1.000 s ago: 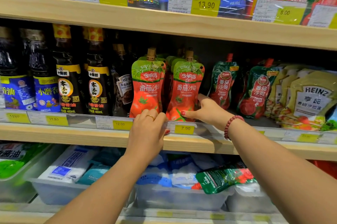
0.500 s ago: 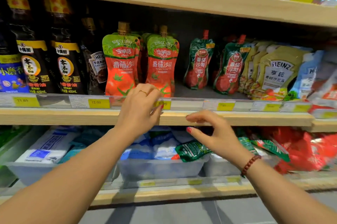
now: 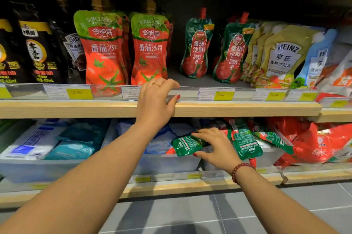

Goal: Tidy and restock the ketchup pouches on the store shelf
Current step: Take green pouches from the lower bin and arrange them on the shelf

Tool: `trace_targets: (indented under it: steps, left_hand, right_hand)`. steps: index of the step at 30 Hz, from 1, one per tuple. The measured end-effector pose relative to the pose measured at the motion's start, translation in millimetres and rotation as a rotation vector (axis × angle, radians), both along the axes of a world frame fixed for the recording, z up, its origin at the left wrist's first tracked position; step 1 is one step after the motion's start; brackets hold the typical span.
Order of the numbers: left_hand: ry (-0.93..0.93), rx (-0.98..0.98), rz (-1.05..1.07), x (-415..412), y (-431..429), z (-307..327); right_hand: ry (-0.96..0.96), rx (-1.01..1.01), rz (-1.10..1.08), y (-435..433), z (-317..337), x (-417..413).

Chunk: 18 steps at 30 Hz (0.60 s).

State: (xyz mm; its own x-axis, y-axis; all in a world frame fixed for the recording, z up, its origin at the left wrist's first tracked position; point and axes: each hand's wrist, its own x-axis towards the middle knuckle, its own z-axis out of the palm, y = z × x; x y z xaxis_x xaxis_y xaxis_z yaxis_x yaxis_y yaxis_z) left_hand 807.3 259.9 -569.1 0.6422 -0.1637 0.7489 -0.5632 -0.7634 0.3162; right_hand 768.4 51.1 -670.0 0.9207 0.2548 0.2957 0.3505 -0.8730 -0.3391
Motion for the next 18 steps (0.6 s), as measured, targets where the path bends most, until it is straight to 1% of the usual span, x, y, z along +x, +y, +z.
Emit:
trace_targets:
  steps: [3, 8, 9, 10, 12, 13, 15, 16, 18]
  left_hand:
    - [-0.016, -0.034, 0.020, 0.0, -3.2, -2.5]
    - [-0.027, -0.049, 0.047, 1.8, -6.7, -4.7]
    - [-0.025, -0.047, 0.047, 1.5, -6.8, -4.7]
    - [-0.022, -0.045, 0.046, 1.0, -7.0, -4.5]
    - [-0.014, -0.041, 0.046, 0.1, -7.2, -3.8]
    - [-0.012, -0.040, 0.047, -0.1, -7.2, -3.6]
    - [-0.003, -0.046, 0.049, -1.2, -7.4, -2.9]
    - [0.008, -0.050, 0.049, -2.1, -7.9, -2.5]
    - [0.033, -0.052, 0.047, -3.6, -8.0, -0.7]
  right_hand:
    - [0.004, -0.063, 0.012, 0.6, -2.5, 5.2]
    - [-0.044, -0.087, 0.056, -3.5, -12.1, 3.7]
    - [-0.046, -0.073, 0.060, -3.5, -12.1, 3.1]
    - [-0.053, -0.014, 0.059, -2.3, -10.3, 2.0]
    - [-0.096, 0.169, 0.075, 0.6, -4.0, 0.1]
    - [-0.137, 0.184, 0.107, 1.7, -1.7, -0.5]
    - [-0.173, 0.020, 0.174, 2.0, -2.0, -3.1]
    - [-0.145, -0.046, 0.183, -0.1, -5.2, -4.7]
    - [-0.051, -0.105, 0.135, -4.6, -6.9, -5.2]
